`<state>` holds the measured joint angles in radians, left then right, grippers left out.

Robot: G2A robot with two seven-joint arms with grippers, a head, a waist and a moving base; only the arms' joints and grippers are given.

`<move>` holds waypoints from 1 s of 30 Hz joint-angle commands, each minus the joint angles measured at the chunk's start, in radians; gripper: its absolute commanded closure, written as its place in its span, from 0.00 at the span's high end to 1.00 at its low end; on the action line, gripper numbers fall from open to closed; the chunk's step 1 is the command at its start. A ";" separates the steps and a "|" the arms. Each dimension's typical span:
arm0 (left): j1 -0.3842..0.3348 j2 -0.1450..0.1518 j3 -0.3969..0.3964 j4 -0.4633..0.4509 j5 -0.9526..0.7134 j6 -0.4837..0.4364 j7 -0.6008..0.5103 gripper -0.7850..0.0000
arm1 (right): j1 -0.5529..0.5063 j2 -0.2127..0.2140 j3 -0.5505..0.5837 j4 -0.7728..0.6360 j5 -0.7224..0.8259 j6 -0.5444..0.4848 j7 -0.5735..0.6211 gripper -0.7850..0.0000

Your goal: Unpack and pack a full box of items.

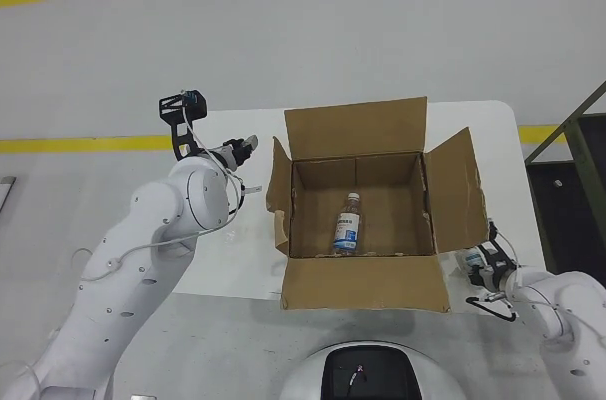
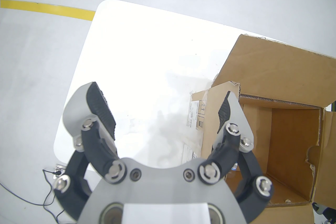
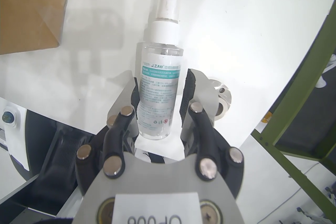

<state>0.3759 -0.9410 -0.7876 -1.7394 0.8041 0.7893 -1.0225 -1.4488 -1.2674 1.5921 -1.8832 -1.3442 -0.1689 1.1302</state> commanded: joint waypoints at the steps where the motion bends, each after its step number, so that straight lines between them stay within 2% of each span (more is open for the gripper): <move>1: 0.000 0.000 0.000 0.000 0.000 0.000 0.000 1.00 | 0.003 0.001 -0.002 0.007 -0.001 0.001 -0.002 0.49; 7: 0.000 0.000 0.000 0.000 0.000 0.000 0.000 1.00 | 0.015 0.005 -0.016 0.025 -0.008 -0.004 0.004 0.44; 9: 0.000 0.000 0.000 0.000 0.000 0.000 0.000 1.00 | 0.019 0.006 -0.019 0.029 -0.009 -0.006 0.005 0.32; 10: 0.000 0.000 0.000 0.000 0.000 0.000 0.000 1.00 | 0.020 0.006 -0.020 0.030 -0.010 -0.006 0.006 0.03; 11: 0.000 0.000 0.000 0.000 0.000 0.000 0.000 1.00 | 0.021 0.007 -0.021 0.031 -0.011 -0.007 0.007 0.00; 16: 0.000 0.000 0.000 0.000 0.000 0.000 0.000 1.00 | 0.025 0.011 -0.002 0.022 -0.006 0.012 0.001 0.00; 19: 0.000 0.000 0.000 0.000 0.000 0.000 0.000 1.00 | 0.021 0.012 0.043 -0.013 0.063 0.034 -0.010 0.00; 26: 0.000 0.000 0.000 0.000 0.000 0.000 0.000 1.00 | 0.035 0.027 0.234 -0.146 0.170 0.064 -0.030 0.00; 30: 0.000 0.000 0.000 0.000 0.000 0.000 0.000 1.00 | 0.073 0.033 0.338 -0.226 0.295 0.077 -0.051 0.00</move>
<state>0.3759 -0.9410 -0.7876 -1.7394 0.8041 0.7893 -1.0225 -1.3872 -1.2360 1.9024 -2.0908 -1.0873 -0.0926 1.0833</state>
